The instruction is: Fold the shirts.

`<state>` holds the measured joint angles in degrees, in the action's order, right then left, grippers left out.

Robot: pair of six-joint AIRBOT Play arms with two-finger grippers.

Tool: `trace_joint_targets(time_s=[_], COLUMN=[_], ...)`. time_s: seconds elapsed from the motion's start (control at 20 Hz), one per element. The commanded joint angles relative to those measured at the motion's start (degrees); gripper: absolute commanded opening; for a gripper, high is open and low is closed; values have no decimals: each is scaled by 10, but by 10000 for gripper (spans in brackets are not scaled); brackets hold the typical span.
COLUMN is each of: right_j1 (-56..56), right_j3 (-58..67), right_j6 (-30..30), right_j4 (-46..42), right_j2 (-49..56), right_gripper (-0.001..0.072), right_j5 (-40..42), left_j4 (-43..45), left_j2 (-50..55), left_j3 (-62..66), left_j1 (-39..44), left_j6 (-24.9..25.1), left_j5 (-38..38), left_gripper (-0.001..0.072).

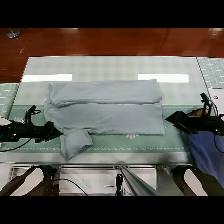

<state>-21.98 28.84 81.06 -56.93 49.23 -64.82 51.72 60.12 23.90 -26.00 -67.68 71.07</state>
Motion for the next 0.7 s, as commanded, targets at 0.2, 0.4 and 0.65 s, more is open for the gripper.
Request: trace_joint_targets(time_s=[0.2,0.4,0.65], right_j1=[-53,-53,-17], right_j3=[-55,-68,-68], right_j6=[17,-3,-7], right_j4=[-44,6,29], right_j2=[0,0,1], right_gripper=[627,627,627], right_j5=[-60,-35,-6], left_j4=[-12,-12,-12], left_j2=[0,0,0], left_j3=[0,0,0], left_j1=[1,1,1], left_j6=[12,12,16], left_j5=[2,-2,-16], left_gripper=[29,29,29])
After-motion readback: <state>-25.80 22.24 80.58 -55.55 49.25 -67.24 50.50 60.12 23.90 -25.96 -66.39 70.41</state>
